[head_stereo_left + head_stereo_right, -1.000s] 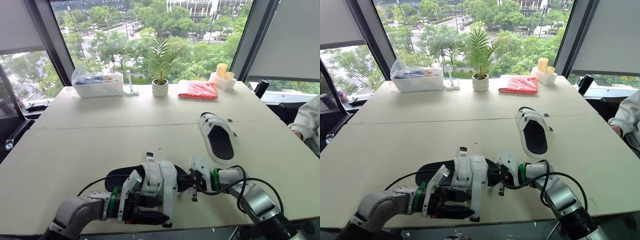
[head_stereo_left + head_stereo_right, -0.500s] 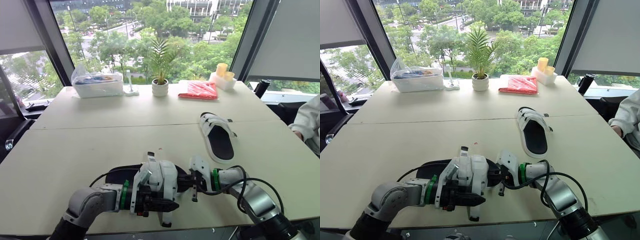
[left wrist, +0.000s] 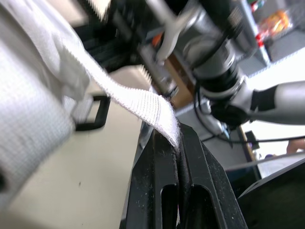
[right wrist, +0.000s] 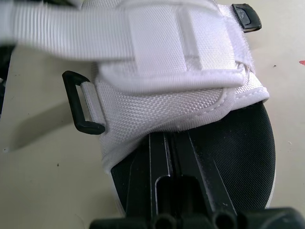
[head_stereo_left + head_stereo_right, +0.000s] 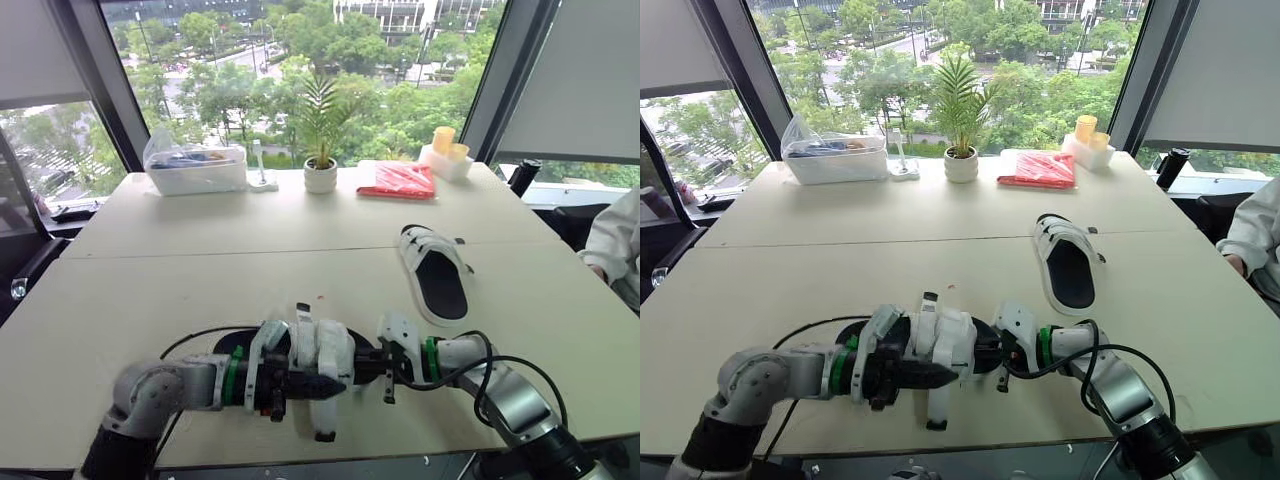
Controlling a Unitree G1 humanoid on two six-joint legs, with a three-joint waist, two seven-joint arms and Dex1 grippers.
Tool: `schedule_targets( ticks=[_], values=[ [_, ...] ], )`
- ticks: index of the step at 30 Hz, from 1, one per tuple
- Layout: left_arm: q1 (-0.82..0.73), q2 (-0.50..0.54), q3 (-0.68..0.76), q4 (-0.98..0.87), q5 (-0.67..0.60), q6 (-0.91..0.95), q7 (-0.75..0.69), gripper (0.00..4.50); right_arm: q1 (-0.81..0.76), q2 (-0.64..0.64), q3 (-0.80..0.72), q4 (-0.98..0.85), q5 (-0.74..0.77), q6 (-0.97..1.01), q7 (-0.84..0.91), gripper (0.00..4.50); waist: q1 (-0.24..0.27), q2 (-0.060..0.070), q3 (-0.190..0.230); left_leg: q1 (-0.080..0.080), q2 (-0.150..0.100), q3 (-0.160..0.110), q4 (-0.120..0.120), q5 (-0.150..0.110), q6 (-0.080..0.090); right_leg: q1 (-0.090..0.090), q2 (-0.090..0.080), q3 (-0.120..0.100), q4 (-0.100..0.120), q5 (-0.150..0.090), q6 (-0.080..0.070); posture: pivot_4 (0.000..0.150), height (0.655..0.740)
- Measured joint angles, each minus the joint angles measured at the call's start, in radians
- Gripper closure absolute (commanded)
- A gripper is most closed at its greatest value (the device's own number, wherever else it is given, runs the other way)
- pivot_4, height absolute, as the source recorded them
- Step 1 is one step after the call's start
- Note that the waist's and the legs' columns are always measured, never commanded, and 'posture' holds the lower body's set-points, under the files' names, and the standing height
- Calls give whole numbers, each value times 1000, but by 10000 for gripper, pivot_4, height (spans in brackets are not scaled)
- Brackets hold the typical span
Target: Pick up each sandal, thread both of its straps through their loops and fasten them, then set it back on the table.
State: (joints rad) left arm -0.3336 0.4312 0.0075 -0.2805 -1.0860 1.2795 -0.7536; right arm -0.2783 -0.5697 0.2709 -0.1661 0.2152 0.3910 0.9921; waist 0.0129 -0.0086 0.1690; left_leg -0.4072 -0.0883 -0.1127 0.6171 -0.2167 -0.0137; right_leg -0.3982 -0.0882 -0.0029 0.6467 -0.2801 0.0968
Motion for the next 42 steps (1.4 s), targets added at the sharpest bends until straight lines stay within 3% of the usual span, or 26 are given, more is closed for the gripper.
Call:
schedule_targets(
  ticks=[6,13,25,42],
  values=[
    [-170,-73,41,157,-12,-8,65,44763,-17,5,13,21,-4,-19,7,45000,-5,0,0,0,0,0,0,0,0,0,1,0,0,1,2,1500,7400],
    [-249,-84,-16,322,100,-83,6,44763,-22,6,18,29,-5,-30,8,45000,-8,-1,0,0,0,0,0,1,-1,0,1,0,0,1,2,1500,7400],
    [-263,-83,-56,346,186,-128,-73,44763,-21,6,18,29,-5,-30,4,45000,-7,-1,0,0,0,0,0,1,-1,0,1,0,0,1,2,1500,7400],
    [-212,-68,-97,226,220,-133,-119,44763,-20,6,19,29,-9,-35,2,45000,-7,-1,0,0,0,0,0,1,-1,0,1,0,0,1,2,1500,7400]
  ],
)
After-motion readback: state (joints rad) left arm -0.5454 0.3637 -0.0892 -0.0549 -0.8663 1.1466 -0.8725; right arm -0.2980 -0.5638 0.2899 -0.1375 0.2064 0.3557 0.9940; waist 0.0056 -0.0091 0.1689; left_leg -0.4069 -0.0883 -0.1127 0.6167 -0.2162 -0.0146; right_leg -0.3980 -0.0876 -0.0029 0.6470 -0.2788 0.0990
